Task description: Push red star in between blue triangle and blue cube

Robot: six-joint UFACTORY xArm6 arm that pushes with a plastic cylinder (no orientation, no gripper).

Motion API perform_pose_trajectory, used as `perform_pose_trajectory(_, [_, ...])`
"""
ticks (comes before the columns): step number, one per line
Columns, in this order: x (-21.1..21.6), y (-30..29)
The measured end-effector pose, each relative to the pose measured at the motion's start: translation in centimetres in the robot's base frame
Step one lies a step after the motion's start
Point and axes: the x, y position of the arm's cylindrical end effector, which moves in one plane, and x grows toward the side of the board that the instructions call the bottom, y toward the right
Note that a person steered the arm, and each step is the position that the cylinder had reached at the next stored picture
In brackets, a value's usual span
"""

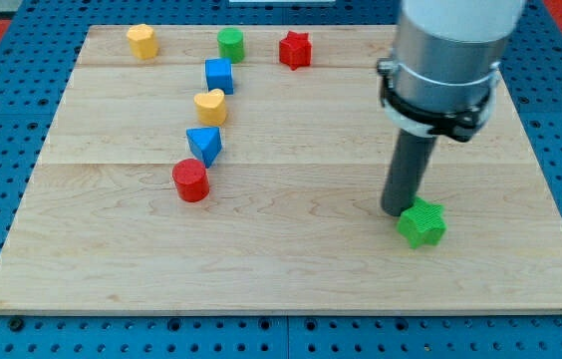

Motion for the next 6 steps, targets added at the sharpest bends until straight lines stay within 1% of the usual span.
perform_pose_trajectory(1, [-1.0,-0.6])
perform_pose_trajectory(2, [-7.0,-0.8])
perform_pose_trajectory(4, [-21.5,-1.1])
perform_pose_trajectory(5, [-26.1,-4.4])
perform_pose_trajectory(6, [-27.9,-8.2])
